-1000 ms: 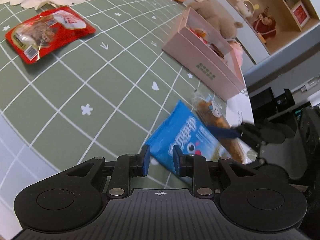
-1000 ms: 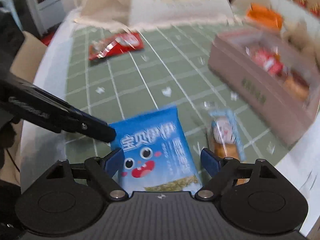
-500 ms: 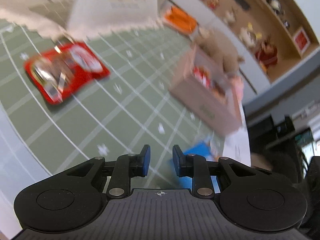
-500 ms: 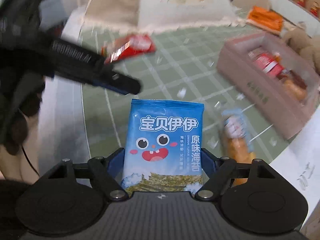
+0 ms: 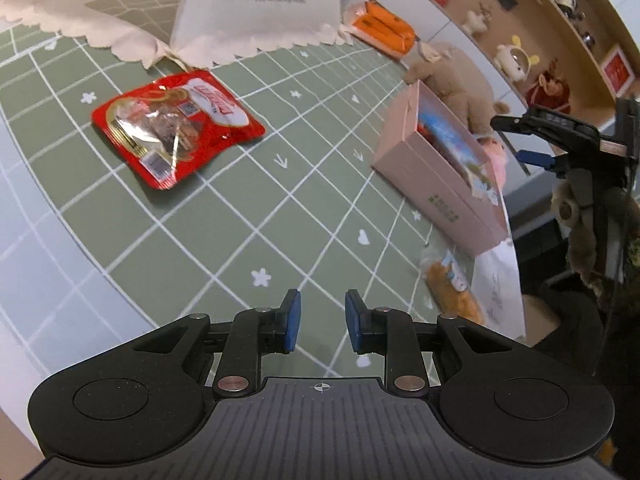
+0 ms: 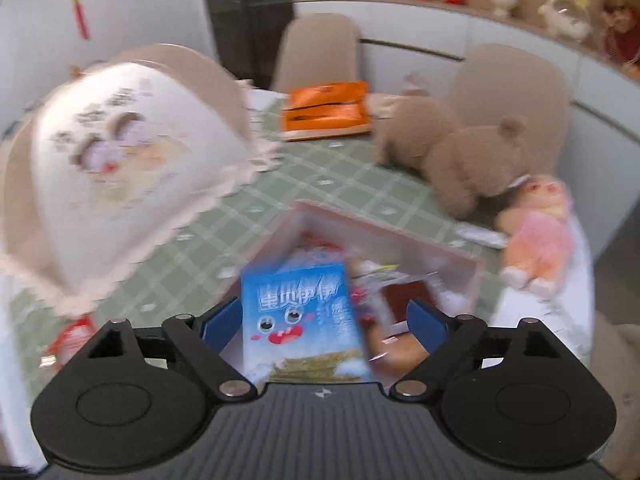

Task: Organize snacks
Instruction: 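Drop the blue seaweed pack into the pink box with the right tool, then move the right tool to the bread stick while the left tool reaches the red meat pack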

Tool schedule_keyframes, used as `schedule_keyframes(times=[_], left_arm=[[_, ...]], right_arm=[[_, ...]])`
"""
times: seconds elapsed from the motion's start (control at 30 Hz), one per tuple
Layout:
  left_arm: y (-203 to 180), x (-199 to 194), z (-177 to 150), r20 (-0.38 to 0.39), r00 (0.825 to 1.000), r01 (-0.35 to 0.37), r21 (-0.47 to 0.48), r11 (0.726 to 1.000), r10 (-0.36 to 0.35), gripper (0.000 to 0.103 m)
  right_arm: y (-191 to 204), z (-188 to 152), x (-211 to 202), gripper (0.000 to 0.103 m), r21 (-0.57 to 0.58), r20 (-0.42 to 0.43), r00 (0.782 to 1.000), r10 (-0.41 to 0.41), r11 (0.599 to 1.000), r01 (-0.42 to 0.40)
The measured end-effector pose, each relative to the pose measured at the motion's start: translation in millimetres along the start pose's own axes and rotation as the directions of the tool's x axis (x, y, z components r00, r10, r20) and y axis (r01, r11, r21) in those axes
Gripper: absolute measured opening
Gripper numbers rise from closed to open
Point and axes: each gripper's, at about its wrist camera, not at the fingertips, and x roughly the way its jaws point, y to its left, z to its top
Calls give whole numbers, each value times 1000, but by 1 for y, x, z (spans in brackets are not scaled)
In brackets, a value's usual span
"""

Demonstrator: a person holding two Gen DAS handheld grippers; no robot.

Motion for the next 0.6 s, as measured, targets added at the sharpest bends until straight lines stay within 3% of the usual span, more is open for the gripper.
schedule_keyframes(times=[0.03, 0.2, 0.33, 0.4, 0.47, 0.6], left_arm=[[3, -2, 1, 9, 1000, -6, 4, 1000, 6, 27], [17, -8, 13, 50, 998, -44, -23, 999, 46, 27], [9, -2, 19, 41, 999, -13, 17, 1000, 13, 27], [3, -2, 26, 78, 997, 11, 47, 999, -14, 28], [2, -6, 42, 150, 989, 1, 69, 998, -12, 28], [21, -13, 94, 305, 943, -159, 66, 985, 132, 28]], right_arm=[[0, -4, 1, 90, -6, 4, 1000, -25, 1000, 25], [12, -52, -20, 90, -90, -12, 1000, 25, 996, -26], [34, -122, -34, 90, -251, -25, 1000, -9, 968, 2], [44, -160, -42, 90, -324, -5, 1000, -30, 946, 27], [48, -185, -47, 89, -341, -12, 999, -39, 940, 33], [43, -207, -56, 72, -219, -91, 993, 79, 971, -97]])
